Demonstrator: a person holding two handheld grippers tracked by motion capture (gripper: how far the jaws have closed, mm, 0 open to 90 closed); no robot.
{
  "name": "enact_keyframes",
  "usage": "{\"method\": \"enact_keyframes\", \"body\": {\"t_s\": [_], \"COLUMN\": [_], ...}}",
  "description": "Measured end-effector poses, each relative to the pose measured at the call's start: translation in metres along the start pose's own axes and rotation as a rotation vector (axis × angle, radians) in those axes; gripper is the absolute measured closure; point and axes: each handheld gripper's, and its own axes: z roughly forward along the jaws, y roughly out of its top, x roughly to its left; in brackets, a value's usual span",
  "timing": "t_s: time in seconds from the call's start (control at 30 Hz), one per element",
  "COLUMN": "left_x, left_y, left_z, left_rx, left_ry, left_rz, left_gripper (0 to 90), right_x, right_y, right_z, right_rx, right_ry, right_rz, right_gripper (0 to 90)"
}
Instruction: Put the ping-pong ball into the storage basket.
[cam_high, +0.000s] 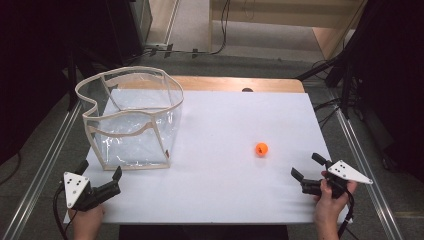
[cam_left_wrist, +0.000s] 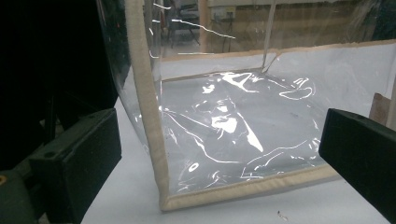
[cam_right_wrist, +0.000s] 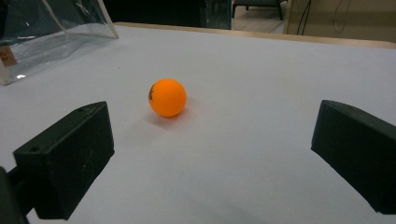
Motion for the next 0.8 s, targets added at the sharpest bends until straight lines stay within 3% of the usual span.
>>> {"method": "enact_keyframes", "body": {"t_s": [0.17,0.3,0.63,0.8], "left_x": [-0.002,-0.002,0.0,0.0], "left_y": [-0.001,-0.001,-0.001,-0.001], "left_z": [0.0,0.0,0.0,-0.001], "left_rx": [-0.001,-0.001,-0.005,-0.007], "left_ry": [0.002,0.008,0.009,0.004], "left_rz": [0.011,0.017,-0.01,-0.012], "left_gripper": [0.0,0.0,0.0,0.0], "right_x": [-0.003,-0.004,0.001,0.005], "right_y": [0.001,0.004,0.022,0.03], "right_z": [-0.003,-0.003,0.002,0.006], "right_rx": [-0.001,0.015,0.094,0.109], "right_ry": [-0.001,-0.007,-0.019,-0.004], "right_rz": [0.027,0.016,-0.022,-0.033], "right_gripper": [0.0,0.0,0.0,0.0]}}
